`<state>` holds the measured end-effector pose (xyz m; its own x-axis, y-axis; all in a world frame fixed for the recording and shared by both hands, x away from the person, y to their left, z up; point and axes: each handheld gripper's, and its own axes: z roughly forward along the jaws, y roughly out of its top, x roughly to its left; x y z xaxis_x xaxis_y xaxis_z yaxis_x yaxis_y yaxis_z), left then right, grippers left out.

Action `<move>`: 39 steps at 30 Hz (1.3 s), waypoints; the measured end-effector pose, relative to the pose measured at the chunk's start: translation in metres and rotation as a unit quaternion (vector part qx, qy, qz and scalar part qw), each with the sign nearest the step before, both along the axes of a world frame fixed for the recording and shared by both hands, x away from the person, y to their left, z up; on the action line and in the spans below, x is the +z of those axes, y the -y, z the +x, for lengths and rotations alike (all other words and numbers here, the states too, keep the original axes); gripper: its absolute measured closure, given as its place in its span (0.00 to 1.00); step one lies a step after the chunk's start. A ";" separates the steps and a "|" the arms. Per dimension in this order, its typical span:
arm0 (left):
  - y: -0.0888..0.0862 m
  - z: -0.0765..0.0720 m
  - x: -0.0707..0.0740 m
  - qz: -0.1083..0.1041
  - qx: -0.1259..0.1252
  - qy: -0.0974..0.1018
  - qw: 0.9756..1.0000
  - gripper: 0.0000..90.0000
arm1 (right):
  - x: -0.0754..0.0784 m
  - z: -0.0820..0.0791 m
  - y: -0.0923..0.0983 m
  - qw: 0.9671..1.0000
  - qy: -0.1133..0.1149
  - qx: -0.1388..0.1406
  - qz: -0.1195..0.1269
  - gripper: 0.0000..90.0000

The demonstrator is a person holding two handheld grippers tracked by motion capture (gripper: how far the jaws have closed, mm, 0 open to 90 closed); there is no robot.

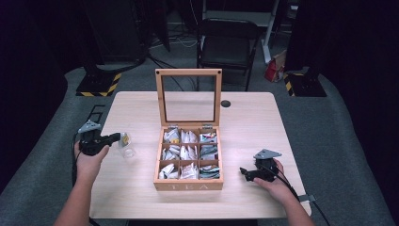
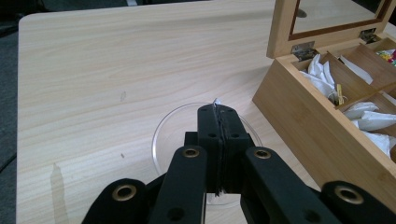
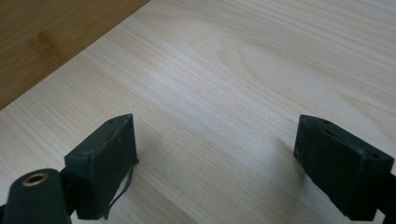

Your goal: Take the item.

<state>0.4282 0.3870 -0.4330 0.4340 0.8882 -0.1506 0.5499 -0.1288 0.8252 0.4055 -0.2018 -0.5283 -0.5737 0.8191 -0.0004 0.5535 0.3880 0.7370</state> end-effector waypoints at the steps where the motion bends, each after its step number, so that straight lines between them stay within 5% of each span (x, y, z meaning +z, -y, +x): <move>1: 0.000 0.000 -0.001 -0.001 0.001 -0.002 1.000 0.99 | 0.000 0.000 0.000 1.000 0.000 0.000 0.000 0.14; 25: 0.001 0.001 -0.007 0.001 0.001 -0.026 1.000 0.98 | 0.000 0.000 0.000 1.000 0.000 0.000 0.000 0.14; 39: -0.001 0.001 -0.006 0.002 0.004 -0.022 1.000 0.93 | 0.000 0.000 0.000 1.000 0.000 0.000 0.000 0.14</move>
<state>0.4288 0.3882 -0.4394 0.4194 0.8926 -0.1657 0.5870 -0.1274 0.7995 0.4055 -0.2019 -0.5282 -0.5740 0.8189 -0.0005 0.5534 0.3884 0.7368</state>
